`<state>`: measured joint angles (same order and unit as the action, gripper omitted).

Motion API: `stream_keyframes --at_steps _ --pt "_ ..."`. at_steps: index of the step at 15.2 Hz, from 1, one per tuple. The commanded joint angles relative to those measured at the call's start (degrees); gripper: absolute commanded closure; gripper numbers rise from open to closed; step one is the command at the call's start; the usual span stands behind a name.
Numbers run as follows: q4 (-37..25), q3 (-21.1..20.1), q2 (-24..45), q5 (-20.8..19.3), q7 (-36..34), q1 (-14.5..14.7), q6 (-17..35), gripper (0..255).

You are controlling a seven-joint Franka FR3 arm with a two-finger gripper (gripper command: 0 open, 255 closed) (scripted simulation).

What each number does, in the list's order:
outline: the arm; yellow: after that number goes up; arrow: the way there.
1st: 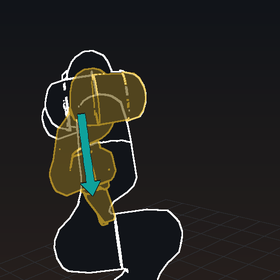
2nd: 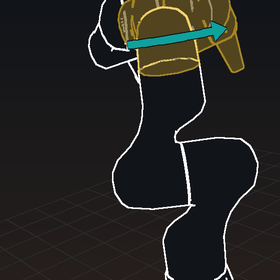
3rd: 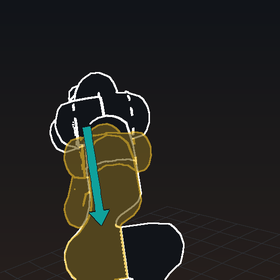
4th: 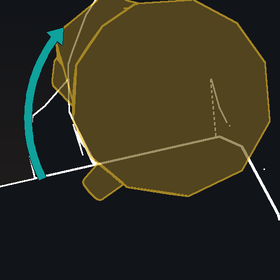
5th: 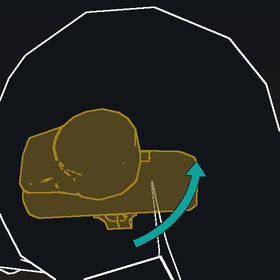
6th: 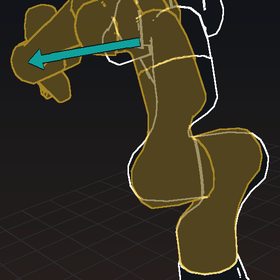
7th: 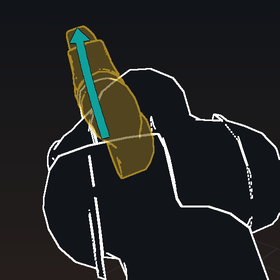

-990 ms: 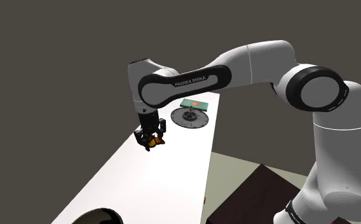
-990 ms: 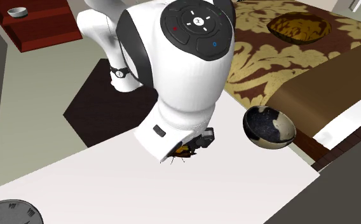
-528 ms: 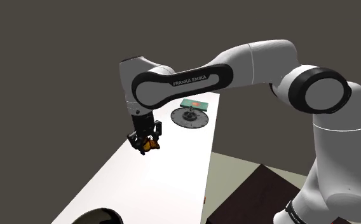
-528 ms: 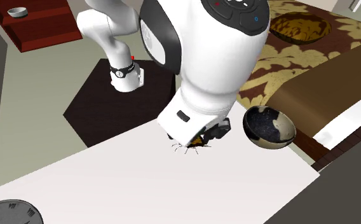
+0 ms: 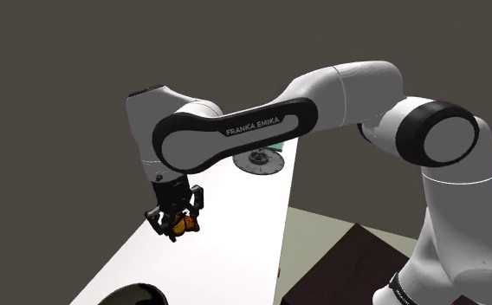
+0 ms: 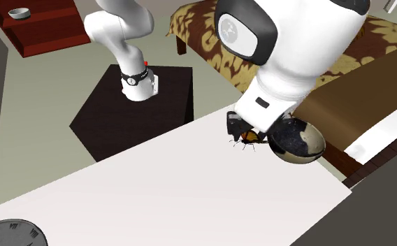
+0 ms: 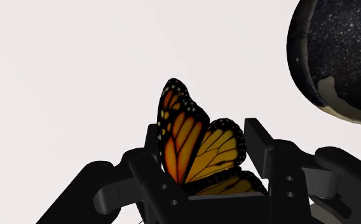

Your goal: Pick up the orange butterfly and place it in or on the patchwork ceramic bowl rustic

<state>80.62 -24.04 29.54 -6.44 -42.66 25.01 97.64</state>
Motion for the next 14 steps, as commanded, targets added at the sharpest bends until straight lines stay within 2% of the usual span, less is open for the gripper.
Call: stream_keyframes --at_steps 1,9,14 --pt "-2.14 -0.38 1.75 -0.44 -2.35 2.15 -0.35 255" --pt "-14.97 -1.3 10.4 -2.49 -11.02 12.1 -4.12 255" --pt "-30.31 -0.92 19.48 -4.32 -15.42 20.22 -9.65 255"
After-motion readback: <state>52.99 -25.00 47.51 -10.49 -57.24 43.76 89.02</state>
